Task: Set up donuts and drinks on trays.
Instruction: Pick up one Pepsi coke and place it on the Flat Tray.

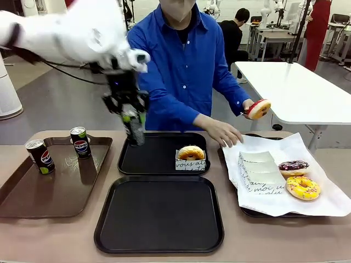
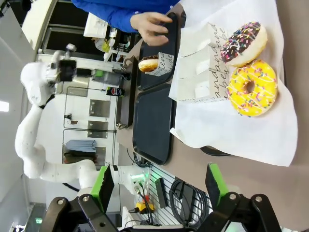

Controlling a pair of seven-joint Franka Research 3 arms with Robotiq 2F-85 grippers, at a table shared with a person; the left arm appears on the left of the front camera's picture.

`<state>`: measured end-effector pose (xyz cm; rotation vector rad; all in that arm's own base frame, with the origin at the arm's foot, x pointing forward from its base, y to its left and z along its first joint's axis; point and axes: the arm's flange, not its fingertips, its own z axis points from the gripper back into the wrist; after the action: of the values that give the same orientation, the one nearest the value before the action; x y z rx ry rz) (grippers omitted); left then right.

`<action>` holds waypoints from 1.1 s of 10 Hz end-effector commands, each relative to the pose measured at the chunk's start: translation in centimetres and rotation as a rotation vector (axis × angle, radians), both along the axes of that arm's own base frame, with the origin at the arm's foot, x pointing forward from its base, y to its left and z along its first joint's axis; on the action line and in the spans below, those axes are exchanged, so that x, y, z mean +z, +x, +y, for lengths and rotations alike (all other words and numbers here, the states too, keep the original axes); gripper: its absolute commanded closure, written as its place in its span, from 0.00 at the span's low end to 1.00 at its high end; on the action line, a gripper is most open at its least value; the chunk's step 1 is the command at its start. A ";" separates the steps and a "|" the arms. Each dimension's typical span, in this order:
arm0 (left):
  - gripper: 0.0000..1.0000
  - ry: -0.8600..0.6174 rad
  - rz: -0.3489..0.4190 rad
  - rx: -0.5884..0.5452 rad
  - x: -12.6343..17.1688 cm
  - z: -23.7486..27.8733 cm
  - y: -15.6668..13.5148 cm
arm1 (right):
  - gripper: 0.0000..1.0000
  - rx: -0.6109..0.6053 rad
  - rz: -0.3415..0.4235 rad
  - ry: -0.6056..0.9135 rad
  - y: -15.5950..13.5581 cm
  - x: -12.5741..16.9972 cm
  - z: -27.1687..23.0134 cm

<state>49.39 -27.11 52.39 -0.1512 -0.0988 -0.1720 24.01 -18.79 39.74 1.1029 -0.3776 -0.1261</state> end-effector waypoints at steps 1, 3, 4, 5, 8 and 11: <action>0.41 -0.016 -0.042 0.021 3.0 7.1 -4.8 | 0.00 0.002 -0.019 0.015 0.1 0.0 0.0; 0.41 -0.028 -0.039 0.085 2.9 9.9 -5.3 | 0.00 0.002 -0.019 0.015 0.1 0.0 0.0; 0.41 -0.042 -0.044 0.098 3.2 10.5 -5.4 | 0.00 0.002 -0.019 0.015 0.1 0.0 0.0; 0.41 -0.039 -0.066 0.119 3.8 11.0 -5.8 | 0.00 0.002 -0.019 0.015 0.1 0.0 0.0; 0.41 -0.004 -0.036 0.114 3.6 11.5 -5.7 | 0.00 0.002 -0.019 0.015 0.1 0.0 0.0; 0.41 -0.004 -0.036 0.114 3.6 11.5 -5.7 | 0.00 0.002 -0.019 0.015 0.1 0.0 0.0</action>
<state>43.72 -15.70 55.69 -0.1452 -0.1439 -0.0575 23.97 -18.82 39.74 1.1025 -0.3782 -0.1274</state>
